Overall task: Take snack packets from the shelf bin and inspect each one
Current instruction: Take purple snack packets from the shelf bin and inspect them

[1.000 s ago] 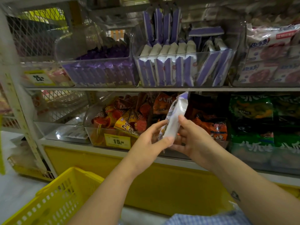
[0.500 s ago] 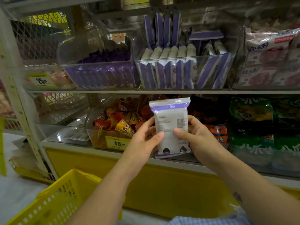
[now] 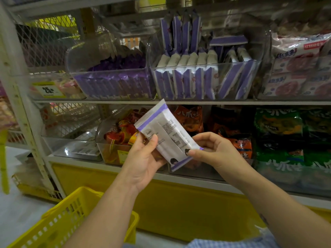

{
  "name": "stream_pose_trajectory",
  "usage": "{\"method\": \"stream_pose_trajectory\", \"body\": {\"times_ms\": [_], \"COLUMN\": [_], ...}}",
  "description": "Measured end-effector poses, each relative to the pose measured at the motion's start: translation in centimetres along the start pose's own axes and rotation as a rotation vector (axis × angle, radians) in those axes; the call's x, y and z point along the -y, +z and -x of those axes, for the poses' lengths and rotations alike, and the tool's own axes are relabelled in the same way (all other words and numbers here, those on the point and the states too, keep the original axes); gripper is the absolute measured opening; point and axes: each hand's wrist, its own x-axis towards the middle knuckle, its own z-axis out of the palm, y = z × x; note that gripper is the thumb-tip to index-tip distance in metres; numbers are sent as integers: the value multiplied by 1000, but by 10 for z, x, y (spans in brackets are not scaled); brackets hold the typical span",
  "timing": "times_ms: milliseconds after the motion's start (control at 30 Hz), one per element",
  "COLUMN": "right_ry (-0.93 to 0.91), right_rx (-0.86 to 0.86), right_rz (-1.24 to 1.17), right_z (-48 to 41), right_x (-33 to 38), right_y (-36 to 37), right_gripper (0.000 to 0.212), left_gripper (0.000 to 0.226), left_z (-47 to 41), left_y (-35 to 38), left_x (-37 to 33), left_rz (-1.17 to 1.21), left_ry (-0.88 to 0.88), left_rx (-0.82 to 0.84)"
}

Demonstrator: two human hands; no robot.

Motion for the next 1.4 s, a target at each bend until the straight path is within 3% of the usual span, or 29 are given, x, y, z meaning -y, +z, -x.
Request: {"method": "stream_pose_trajectory", "body": {"times_ms": [200,567,700,833,967,1133,1267,1400], "right_ry": [-59,-144,-88,59,73,59,21,-14], "right_rx": [-42,-65,-47,61,122,-46,-106,-80], "right_rz": [-27,-25,-129,-198,-224,-116,16,83], "right_z": [3,6,4,4,5,2,2,4], "right_x": [3,10,7,7,7,4,0,-1], "right_y": [2,8,7,10,13,16,16,19], "right_gripper": [6,4,14,52,38,35,29,25], "left_gripper": [39,41,42,48,52,24,39,51], "left_z": [-2,-3,-2,-1,1,3,5,7], "left_y": [-7,-1,2,8,16,14,18,21], "left_x": [-2,1,-1,1,11,17,19,19], "left_rz": [168,209,10,-166,-328,-720,-824,-792], "left_ry": [-51,-45,13,44,57,75,-53,-95], "left_rx": [-22,-78,-164,-181,-225,-188,6,24]}}
